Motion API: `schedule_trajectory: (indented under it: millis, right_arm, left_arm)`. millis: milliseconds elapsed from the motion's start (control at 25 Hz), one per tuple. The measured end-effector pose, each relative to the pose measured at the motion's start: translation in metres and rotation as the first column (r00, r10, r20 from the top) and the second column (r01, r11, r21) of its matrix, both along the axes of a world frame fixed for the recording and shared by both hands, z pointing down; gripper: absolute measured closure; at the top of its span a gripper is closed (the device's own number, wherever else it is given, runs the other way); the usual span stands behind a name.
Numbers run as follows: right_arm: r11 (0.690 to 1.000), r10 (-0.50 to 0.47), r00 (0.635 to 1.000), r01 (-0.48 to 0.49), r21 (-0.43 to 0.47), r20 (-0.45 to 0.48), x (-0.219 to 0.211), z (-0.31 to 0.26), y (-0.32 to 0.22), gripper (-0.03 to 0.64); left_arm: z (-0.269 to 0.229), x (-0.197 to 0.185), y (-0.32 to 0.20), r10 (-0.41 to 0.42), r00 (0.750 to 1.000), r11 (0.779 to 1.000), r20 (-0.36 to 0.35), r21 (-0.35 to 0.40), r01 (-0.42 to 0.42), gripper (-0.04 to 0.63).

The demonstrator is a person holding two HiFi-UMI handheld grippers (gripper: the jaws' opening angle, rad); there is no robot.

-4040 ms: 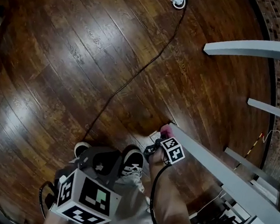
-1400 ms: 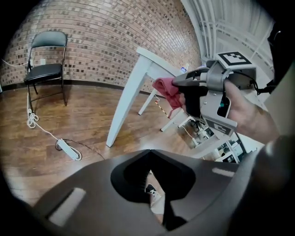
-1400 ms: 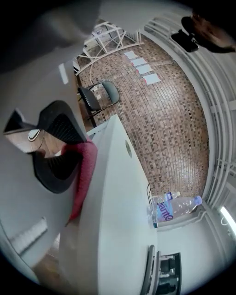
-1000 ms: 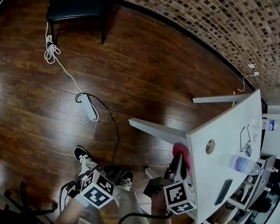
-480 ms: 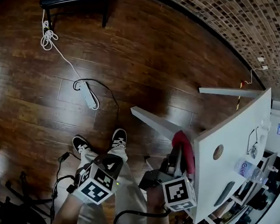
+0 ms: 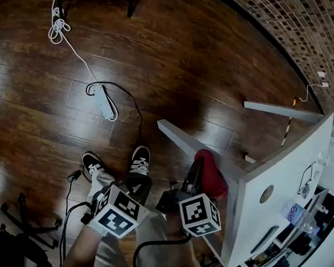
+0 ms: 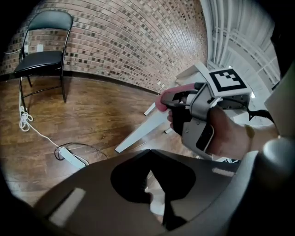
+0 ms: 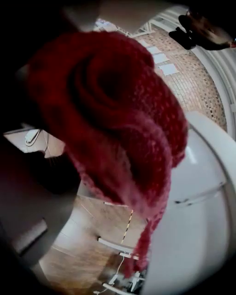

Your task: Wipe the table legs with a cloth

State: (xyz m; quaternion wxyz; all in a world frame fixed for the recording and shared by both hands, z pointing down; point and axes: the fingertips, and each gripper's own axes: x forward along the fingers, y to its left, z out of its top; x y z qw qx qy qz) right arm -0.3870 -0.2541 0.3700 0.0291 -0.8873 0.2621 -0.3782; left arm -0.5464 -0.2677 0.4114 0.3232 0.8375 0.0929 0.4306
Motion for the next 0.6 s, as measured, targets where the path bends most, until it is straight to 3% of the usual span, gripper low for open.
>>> schedule_trajectory:
  millis: [320, 600]
  right_arm:
    - [0.984, -0.077, 0.996, 0.082, -0.161, 0.032, -0.007, 0.086, 0.006, 0.566]
    - [0.927, -0.090, 0.989, 0.126, -0.354, 0.115, -0.012, 0.206, 0.035, 0.566]
  left_arm:
    - [0.031, -0.013, -0.007, -0.032, 0.999, 0.999, 0.026, -0.024, 0.033, 0.594]
    - [0.073, -0.030, -0.015, -0.046, 0.998, 0.998, 0.040, -0.040, 0.047, 0.594]
